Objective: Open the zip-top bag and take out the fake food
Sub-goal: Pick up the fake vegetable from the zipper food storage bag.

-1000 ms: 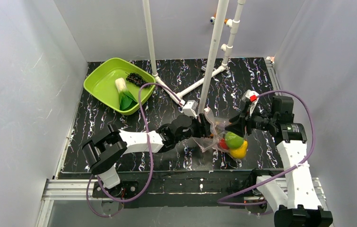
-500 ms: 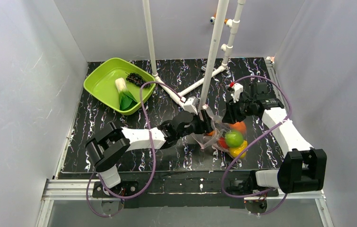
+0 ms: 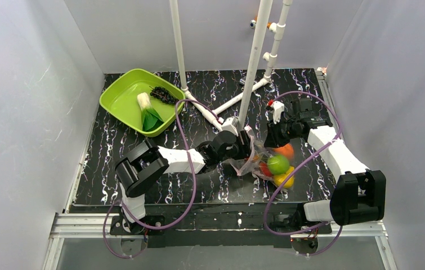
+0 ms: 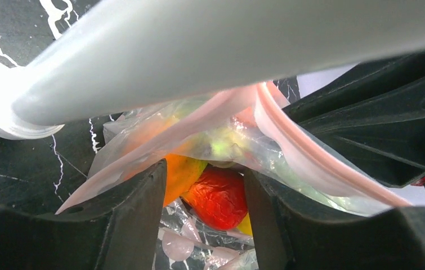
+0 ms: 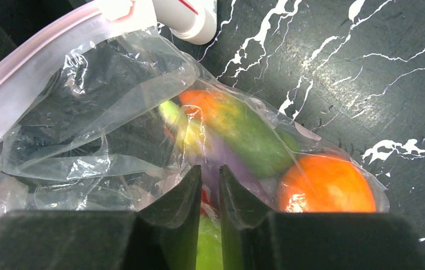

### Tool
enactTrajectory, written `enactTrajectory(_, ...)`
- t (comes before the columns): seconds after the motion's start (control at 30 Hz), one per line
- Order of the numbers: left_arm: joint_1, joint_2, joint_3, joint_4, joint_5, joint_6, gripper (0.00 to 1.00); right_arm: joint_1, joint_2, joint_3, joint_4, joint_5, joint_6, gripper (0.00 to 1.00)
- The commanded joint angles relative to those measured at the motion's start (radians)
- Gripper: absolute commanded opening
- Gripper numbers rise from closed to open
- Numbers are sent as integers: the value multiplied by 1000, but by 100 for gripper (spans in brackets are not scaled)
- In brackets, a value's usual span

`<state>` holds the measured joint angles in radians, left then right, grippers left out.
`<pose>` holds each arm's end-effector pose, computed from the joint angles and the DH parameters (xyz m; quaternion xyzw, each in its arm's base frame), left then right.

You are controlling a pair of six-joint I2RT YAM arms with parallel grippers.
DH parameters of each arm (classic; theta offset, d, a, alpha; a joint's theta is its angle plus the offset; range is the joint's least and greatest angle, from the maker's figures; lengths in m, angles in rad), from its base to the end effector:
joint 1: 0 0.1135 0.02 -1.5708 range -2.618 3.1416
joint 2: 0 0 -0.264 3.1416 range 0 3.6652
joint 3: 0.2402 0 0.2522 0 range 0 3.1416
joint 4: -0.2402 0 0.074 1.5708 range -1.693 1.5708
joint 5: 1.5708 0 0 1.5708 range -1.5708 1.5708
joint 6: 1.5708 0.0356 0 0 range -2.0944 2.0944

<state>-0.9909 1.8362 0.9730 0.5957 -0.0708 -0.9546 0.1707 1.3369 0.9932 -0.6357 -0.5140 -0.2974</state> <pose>0.2211 -0.3330 0.1922 -0.0070 0.7948 -0.4851 0.3645 0.2613 0.0628 0.2571 -0.2866 0.8828 0.2248 0.2967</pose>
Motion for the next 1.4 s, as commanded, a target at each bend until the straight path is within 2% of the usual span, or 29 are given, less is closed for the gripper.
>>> enactTrajectory(0.0,6,5,42,68,5,-6,48,7,-1,14,-4,14,1,21)
enactTrajectory(0.07,11,14,48,103,31,-10,41,9,-3,13,-5,14,1,18)
enactTrajectory(0.13,14,18,50,122,38,-15,41,10,-9,11,-5,13,1,18)
enactTrajectory(0.3,14,35,58,145,48,-25,49,10,-33,-1,-1,-3,3,18)
enactTrajectory(0.4,14,51,73,130,49,-35,49,10,-44,-4,-1,-9,6,18)
enactTrajectory(0.53,14,57,91,93,41,-34,38,10,-52,-6,1,-12,7,16)
enactTrajectory(0.63,14,50,87,69,32,-28,35,10,-53,-6,5,4,10,10)
enactTrajectory(0.7,14,44,76,75,31,-24,35,10,-56,-6,10,25,13,1)
enactTrajectory(0.87,18,40,57,113,58,-15,43,8,-102,-18,31,32,23,1)
enactTrajectory(1.0,25,36,43,122,63,-22,43,-9,-159,-37,41,-12,24,1)
enactTrajectory(1.07,30,28,36,113,53,-27,39,-19,-179,-47,45,-37,24,1)
enactTrajectory(1.23,40,27,48,73,63,-34,38,-31,-204,-62,46,-85,17,1)
enactTrajectory(1.37,40,21,52,46,52,-33,31,-31,-206,-66,43,-99,14,1)
